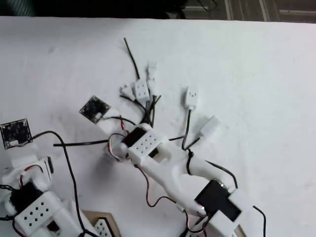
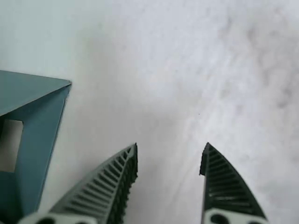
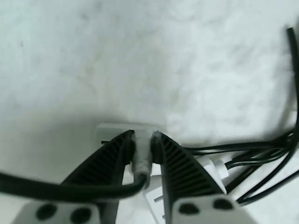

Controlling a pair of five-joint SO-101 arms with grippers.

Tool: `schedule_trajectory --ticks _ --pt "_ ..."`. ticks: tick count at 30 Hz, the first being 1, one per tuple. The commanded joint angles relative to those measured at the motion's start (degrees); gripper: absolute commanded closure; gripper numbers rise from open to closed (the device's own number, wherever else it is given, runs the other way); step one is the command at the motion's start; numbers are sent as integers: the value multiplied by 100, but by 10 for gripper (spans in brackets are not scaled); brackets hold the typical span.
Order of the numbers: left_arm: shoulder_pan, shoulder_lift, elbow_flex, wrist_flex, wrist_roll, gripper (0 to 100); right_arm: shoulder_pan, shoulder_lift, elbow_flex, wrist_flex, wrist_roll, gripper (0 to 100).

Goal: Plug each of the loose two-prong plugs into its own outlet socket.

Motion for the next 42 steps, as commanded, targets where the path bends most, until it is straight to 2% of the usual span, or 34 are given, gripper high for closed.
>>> schedule_trajectory --ticks 1,15,20,30,37,42 --pt "101 -75 -26 -35 53 774 119 215 35 303 53 981" --pt "101 -75 -26 -44 62 774 -57 233 35 831 88 981" --pt "101 -75 -26 -44 62 774 13 -180 -70 919 53 981" --pt "110 -75 -26 -44 62 774 927 -2369 -158 1200 62 981" --pt "110 -75 -26 -44 62 774 1068 -2378 -123 1182 35 981" --pt "110 -75 -18 -44 62 774 1701 -2396 -457 866 88 981"
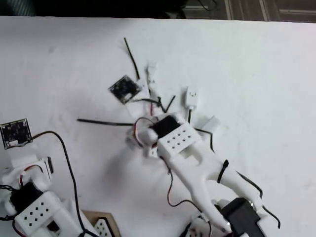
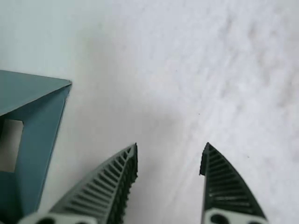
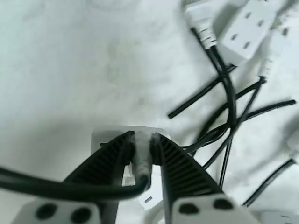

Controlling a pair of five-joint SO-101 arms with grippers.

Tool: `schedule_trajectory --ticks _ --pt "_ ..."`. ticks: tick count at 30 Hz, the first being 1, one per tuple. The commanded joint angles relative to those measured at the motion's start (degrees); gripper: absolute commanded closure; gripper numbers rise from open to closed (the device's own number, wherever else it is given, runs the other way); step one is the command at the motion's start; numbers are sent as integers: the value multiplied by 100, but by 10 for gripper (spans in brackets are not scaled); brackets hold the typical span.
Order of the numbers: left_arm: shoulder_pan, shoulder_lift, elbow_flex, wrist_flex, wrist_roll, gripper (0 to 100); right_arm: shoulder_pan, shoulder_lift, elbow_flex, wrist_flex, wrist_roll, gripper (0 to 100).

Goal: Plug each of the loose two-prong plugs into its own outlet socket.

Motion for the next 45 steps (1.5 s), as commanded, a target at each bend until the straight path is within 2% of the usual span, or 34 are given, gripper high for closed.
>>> schedule_trajectory --ticks 1,7,13,18,23,32,40,45 --pt "110 -75 -18 -44 62 774 620 -207 -501 -338 26 981" --pt "110 -75 -18 -44 62 774 1455 505 -1582 -470 26 981" --pt "110 -75 -18 -44 62 774 2053 1956 -3174 -470 -18 980" --pt "180 -75 44 -97 53 774 2404 3187 -4519 -479 -35 980" --pt "435 -75 141 -132 35 774 2721 4356 -5802 -857 -492 981" --pt "435 -75 158 -132 35 774 3108 6044 -7710 -945 -492 978" --pt "444 -75 158 -132 35 774 3143 6484 -8659 75 -527 971" --pt "444 -75 158 -132 35 774 3073 6255 -9433 1420 -545 798"
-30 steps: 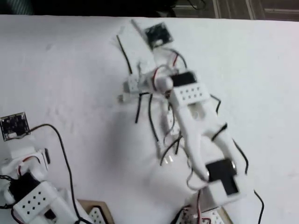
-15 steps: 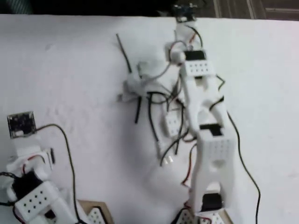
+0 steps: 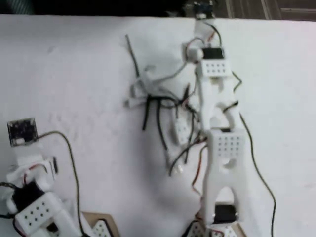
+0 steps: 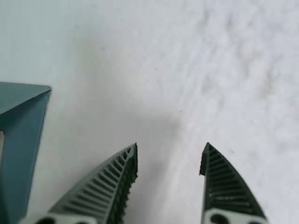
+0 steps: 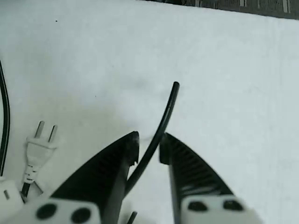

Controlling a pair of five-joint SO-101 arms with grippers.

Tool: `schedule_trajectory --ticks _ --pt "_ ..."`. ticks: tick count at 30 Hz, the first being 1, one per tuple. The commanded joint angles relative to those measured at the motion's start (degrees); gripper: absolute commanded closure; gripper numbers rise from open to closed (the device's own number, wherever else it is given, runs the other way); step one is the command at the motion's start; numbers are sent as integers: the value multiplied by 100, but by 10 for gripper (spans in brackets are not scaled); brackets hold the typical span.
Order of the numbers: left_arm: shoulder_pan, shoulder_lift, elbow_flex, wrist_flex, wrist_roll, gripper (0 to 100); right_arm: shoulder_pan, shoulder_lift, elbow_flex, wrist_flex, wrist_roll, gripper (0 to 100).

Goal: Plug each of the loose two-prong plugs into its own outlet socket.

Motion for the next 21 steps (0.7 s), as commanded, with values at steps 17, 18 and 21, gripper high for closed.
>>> schedule_trajectory --ticks 17,18,21 --pt "57 -75 -18 -79 35 772 -1516 -848 -1451 3811 0 741" --pt "57 -75 -18 -79 26 772 -1657 -848 -1354 3811 0 741" --pt "57 -75 -18 -79 26 771 -2018 -840 -1125 3793 0 741"
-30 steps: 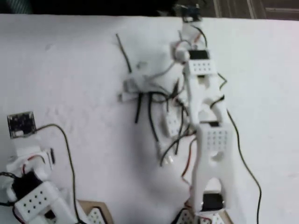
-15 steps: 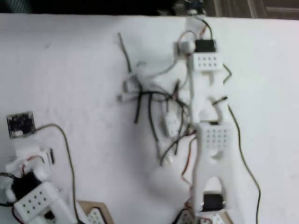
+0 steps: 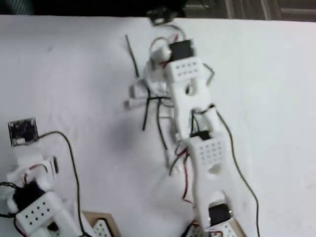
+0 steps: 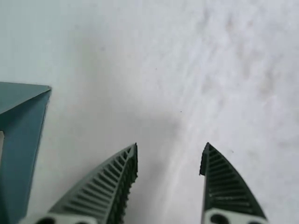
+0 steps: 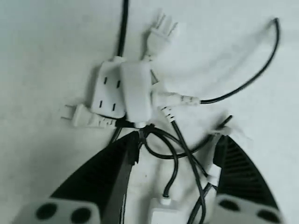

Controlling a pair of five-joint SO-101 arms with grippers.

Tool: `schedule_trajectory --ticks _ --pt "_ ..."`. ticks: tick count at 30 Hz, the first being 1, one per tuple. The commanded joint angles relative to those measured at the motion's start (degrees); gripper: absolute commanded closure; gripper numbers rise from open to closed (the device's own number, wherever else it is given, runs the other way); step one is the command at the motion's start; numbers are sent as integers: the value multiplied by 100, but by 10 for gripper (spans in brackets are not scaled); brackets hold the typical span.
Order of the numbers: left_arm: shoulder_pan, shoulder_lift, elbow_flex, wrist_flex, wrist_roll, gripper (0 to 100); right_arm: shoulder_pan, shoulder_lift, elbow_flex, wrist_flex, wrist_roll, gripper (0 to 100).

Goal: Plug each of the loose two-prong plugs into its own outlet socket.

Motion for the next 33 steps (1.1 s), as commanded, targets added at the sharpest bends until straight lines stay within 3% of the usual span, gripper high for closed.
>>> schedule_trajectory --ticks 1,16,18,21,33 --pt "57 -75 -18 -79 26 771 -426 -356 149 13 9 741" --pt "57 -75 -18 -79 26 771 -251 1103 325 -1938 18 751" --pt "57 -75 -18 -79 26 771 -215 1156 325 -2044 18 809" --pt "57 -75 -18 -79 26 771 -92 1121 316 -2387 18 985" --pt "57 -75 -9 -79 26 771 620 198 316 -2615 404 981"
